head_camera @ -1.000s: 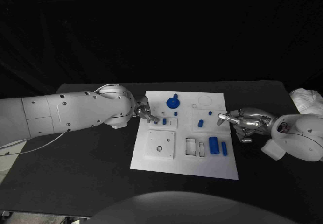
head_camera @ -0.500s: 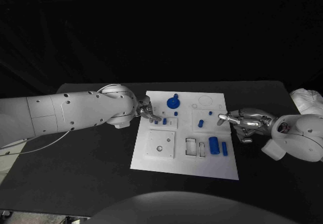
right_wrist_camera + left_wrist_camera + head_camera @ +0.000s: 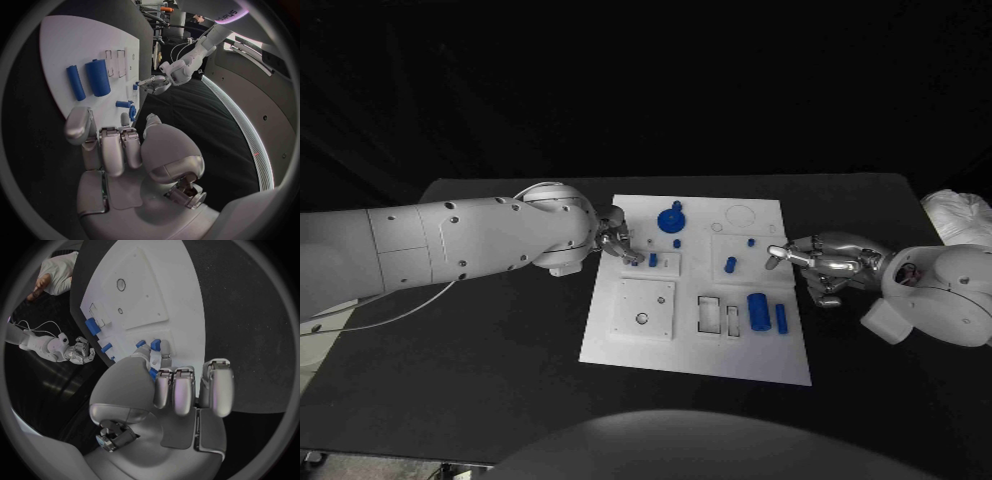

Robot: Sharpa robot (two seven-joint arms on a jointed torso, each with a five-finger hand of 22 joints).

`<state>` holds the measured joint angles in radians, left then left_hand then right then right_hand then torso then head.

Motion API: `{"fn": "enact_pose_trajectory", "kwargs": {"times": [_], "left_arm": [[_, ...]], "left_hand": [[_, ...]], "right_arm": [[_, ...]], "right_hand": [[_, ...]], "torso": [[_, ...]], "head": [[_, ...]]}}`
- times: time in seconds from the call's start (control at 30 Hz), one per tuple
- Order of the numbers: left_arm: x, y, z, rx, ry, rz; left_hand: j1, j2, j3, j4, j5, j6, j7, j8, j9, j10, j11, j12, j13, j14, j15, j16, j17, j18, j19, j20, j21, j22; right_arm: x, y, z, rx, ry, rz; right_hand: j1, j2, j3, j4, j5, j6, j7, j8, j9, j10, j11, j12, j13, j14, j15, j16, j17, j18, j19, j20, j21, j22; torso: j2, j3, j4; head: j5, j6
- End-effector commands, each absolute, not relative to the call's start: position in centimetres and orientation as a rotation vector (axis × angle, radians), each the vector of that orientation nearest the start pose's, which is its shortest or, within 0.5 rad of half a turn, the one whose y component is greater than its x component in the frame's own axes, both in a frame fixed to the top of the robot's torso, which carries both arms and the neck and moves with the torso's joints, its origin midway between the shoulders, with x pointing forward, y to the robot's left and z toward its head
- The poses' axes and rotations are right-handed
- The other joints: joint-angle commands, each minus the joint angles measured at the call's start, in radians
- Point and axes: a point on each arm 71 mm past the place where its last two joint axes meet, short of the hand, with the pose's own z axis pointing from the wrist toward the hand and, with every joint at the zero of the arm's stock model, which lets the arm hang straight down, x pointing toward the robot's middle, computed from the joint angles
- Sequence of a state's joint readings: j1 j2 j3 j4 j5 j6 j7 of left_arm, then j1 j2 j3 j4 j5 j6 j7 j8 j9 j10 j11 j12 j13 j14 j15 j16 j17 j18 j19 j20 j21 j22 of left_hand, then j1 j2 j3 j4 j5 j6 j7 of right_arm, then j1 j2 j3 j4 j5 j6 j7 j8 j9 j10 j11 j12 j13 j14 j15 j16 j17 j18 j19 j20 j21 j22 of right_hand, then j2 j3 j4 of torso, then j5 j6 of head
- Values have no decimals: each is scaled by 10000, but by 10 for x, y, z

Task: Assemble the parts on the task board

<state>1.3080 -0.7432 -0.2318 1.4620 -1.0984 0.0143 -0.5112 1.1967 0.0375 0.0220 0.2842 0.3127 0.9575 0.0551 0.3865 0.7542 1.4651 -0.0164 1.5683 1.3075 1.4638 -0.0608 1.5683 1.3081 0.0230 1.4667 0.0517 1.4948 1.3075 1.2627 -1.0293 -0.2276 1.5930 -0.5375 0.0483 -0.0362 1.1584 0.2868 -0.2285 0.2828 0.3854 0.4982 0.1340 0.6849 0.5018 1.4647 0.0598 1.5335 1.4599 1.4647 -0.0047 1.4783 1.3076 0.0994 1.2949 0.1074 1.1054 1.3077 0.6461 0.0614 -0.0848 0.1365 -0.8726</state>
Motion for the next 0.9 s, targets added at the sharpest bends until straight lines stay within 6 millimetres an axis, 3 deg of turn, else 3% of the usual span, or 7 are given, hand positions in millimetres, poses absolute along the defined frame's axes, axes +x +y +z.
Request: {"fn": "enact_pose_trajectory", "kwargs": {"times": [0.03, 0.27, 0.47, 0.5, 0.6, 0.67, 0.9], "left_arm": [[483, 191, -239, -1019, 22709, -3488], [483, 189, -239, -1063, 22659, -3682], [483, 189, -239, -1252, 22627, -3899], [483, 189, -239, -1281, 22623, -3924], [483, 189, -239, -1329, 22626, -3956], [483, 189, -239, -1351, 22648, -3941], [483, 190, -240, -1378, 22719, -3872]], "left_hand": [[196, 2, 88, -1, 84, 55, -34, -32, 32, 1057, 39, 25, 2633, 1070, 38, 25, 2627, -30, 555, 47, -25, 2370], [835, 20, 288, -43, 533, 138, -116, 112, 251, 1057, -27, 25, 2633, 1070, -14, 25, 2627, -33, 565, 3, -11, 2375], [1525, -11, 624, -149, 1253, 87, -171, 247, 468, 1057, -87, 25, 2633, 1070, -72, 25, 2627, -37, 577, -56, 4, 2380], [1618, -9, 696, -163, 1257, 73, -175, 258, 491, 1057, -93, 25, 2633, 1070, -78, 25, 2627, -38, 579, -62, 7, 2381], [2014, -14, 1199, -148, 594, 4, -182, 286, 581, 1057, -106, 25, 2633, 1070, -101, 25, 2627, -39, 583, -90, 13, 2383], [2188, -229, 1798, -2, 326, -19, -160, 331, 673, 1057, -107, 25, 2633, 1070, -102, 25, 2627, -43, 588, -84, 18, 2385], [2157, -586, 2741, 39, 286, 73, -209, 581, 926, 1057, -124, 25, 2633, 1070, -129, 25, 2627, -49, 608, -97, 45, 2394]], "right_arm": [[434, -265, -239, 6432, 22485, 10871], [435, -265, -240, 6444, 22533, 10831], [435, -266, -240, 6462, 22568, 10788], [435, -266, -240, 6464, 22573, 10784], [434, -266, -240, 6465, 22588, 10775], [434, -266, -240, 6465, 22599, 10770], [434, -266, -241, 6464, 22640, 10756]], "right_hand": [[47, 22, 60, 8, 25, -37, 12, -48, -16, 351, -82, -37, 538, 230, 12, -39, 1601, 36, -85, -1, -63, 1266], [56, 25, 74, 5, 30, -33, 14, -52, -19, 348, -78, -38, 536, 227, 14, -42, 1598, 39, -93, 1, -77, 1262], [56, 25, 74, 5, 30, -33, 14, -52, -19, 348, -78, -38, 536, 227, 14, -42, 1598, 39, -93, 1, -77, 1262], [56, 25, 74, 5, 30, -33, 14, -52, -19, 348, -78, -38, 536, 227, 14, -42, 1598, 39, -93, 1, -77, 1262], [56, 25, 74, 5, 30, -33, 14, -52, -19, 348, -78, -38, 536, 227, 14, -42, 1598, 39, -93, 1, -77, 1262], [56, 25, 74, 5, 30, -33, 14, -52, -19, 348, -78, -38, 536, 227, 14, -42, 1598, 39, -93, 1, -77, 1262], [66, 32, 94, 5, 34, -22, 16, -52, -21, 352, -72, -36, 539, 226, 17, -42, 1598, 42, -104, 3, -94, 1258]], "torso": [[2, 3, 4], [3, -5, 4], [9, -4, 0], [10, -4, 1], [9, -8, 1], [8, -9, -3], [7, -8, -3]], "head": [[23, 0], [56, 0], [59, 0], [63, 0], [65, 0], [73, 0], [75, 0]]}}
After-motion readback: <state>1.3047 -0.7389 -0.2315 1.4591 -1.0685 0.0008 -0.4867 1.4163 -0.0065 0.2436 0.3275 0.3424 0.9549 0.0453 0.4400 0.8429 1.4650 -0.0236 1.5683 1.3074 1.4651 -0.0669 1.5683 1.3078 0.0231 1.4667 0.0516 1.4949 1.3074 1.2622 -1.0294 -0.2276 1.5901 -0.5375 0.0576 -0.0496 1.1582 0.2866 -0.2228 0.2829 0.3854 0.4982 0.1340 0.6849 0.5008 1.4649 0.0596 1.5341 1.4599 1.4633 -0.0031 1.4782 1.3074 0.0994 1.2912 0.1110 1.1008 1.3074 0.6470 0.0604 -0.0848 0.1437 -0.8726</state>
